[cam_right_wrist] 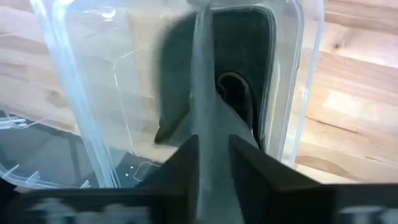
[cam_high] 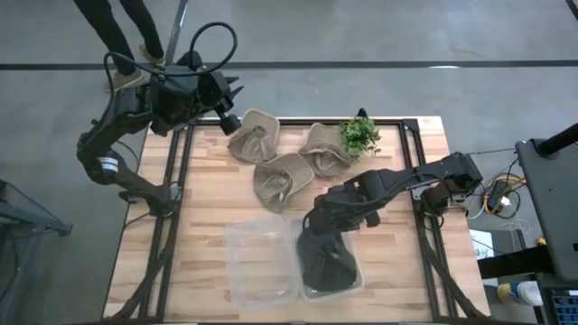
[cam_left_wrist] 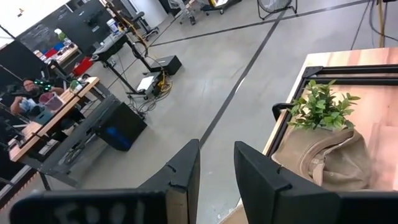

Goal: Pick & Place hat
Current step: Put the black cap into the right transparent bin, then put the bottom brown cap into the left transparent bin

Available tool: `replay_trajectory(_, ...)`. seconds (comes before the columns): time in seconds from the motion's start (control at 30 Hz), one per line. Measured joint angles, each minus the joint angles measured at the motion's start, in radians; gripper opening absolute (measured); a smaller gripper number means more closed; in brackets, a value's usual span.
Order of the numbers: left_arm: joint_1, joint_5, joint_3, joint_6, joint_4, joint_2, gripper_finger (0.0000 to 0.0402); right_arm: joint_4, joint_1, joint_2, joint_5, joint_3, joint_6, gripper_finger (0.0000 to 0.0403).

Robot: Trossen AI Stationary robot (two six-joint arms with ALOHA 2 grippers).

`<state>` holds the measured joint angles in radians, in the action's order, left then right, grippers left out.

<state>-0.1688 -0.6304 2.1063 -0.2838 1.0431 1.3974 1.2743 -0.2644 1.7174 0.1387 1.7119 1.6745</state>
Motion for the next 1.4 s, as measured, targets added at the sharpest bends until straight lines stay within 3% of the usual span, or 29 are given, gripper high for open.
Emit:
replay_trajectory(0.2, 0.0, 0.006, 0.0, 0.002, 0.0, 0.004, 0.0092, -0.009, 0.009, 0.0, 0.016, -0.006, -0.025, 0.0184)
replay_trajectory(0.33, 0.0, 0.024, -0.001, 0.005, 0.0, 0.004, 0.0092, -0.012, 0.018, -0.004, -0.027, 0.061, -0.086, 0.0225)
replay_trajectory(0.57, 0.0, 0.089, -0.035, 0.033, 0.005, 0.004, 0.0092, 0.031, 0.089, -0.007, -0.293, 0.207, -0.313, 0.0233)
replay_trajectory(0.77, 0.0, 0.097, -0.083, 0.082, 0.004, 0.004, 0.0092, 0.051, 0.249, -0.007, -0.37, 0.297, -0.549, 0.0225)
replay_trajectory(0.97, 0.0, 0.097, -0.134, 0.176, 0.029, 0.005, 0.0092, 0.05, 0.431, -0.007, -0.361, 0.344, -0.896, 0.0224)
replay_trajectory(1.27, 0.0, 0.097, -0.166, 0.525, 0.054, 0.005, 0.0092, 0.047, 0.736, 0.001, -0.148, 0.316, -1.299, 0.0224)
replay_trajectory(1.4, 0.0, 0.097, -0.166, 0.647, 0.055, 0.007, 0.0092, 0.047, 0.844, 0.011, -0.112, 0.292, -1.421, 0.0224)
